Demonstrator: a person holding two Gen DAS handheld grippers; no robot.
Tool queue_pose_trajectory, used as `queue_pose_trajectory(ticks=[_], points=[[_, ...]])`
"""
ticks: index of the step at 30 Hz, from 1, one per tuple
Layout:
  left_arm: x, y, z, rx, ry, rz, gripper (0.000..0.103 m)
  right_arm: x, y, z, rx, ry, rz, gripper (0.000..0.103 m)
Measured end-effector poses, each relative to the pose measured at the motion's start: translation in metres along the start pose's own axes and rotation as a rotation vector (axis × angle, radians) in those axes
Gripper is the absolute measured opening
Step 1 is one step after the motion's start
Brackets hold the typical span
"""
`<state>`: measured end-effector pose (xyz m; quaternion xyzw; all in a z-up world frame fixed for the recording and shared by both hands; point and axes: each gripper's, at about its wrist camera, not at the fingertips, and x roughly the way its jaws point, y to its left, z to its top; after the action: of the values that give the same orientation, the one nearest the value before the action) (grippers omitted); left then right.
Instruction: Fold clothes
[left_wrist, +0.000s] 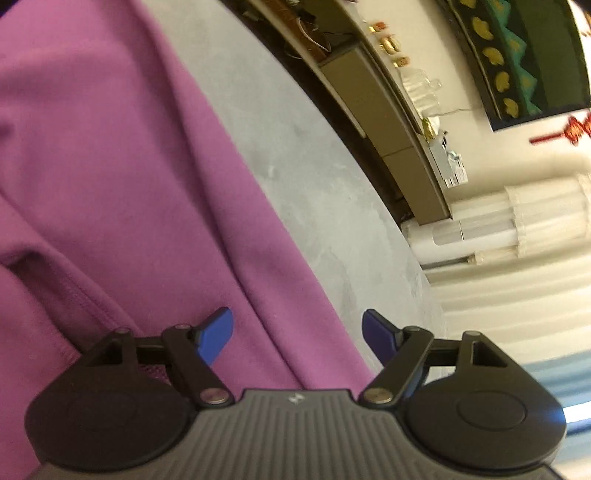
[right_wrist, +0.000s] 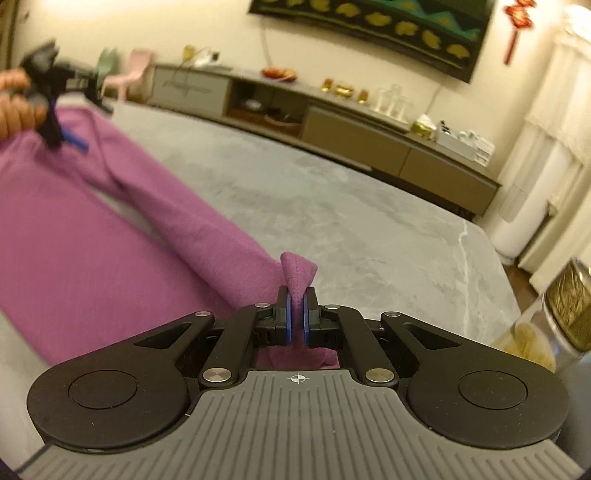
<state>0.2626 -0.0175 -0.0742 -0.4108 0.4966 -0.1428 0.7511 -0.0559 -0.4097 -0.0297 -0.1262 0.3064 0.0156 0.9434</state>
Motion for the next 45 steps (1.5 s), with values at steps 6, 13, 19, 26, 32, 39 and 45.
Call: queue_pose_trajectory(ticks=[6, 13, 19, 26, 32, 39, 45], points=[[0.011, 0.008, 0.020, -0.088, -0.016, -0.065, 0.078, -0.002, -0.010, -0.009, 0.134, -0.057, 0.014, 0.000], [0.011, 0.017, 0.030, -0.157, -0.047, -0.078, 0.078, -0.009, -0.030, -0.013, 0.307, -0.098, -0.011, 0.000], [0.000, 0.002, 0.021, -0.054, -0.088, -0.043, 0.002, 0.001, -0.033, -0.022, 0.330, -0.040, -0.006, 0.000], [-0.105, -0.013, -0.078, 0.199, -0.170, 0.001, 0.002, -0.014, -0.018, -0.038, 0.083, 0.152, -0.076, 0.046], [-0.124, 0.012, -0.114, 0.222, -0.194, 0.113, 0.003, -0.017, -0.048, -0.040, 0.503, 0.206, 0.156, 0.050], [-0.128, 0.016, -0.107, 0.221, -0.233, 0.084, 0.005, 0.015, -0.063, -0.049, 0.885, 0.297, 0.206, 0.059], [-0.151, 0.002, -0.098, 0.233, -0.288, 0.012, 0.002, 0.008, -0.052, -0.027, 0.742, 0.248, 0.143, 0.000]])
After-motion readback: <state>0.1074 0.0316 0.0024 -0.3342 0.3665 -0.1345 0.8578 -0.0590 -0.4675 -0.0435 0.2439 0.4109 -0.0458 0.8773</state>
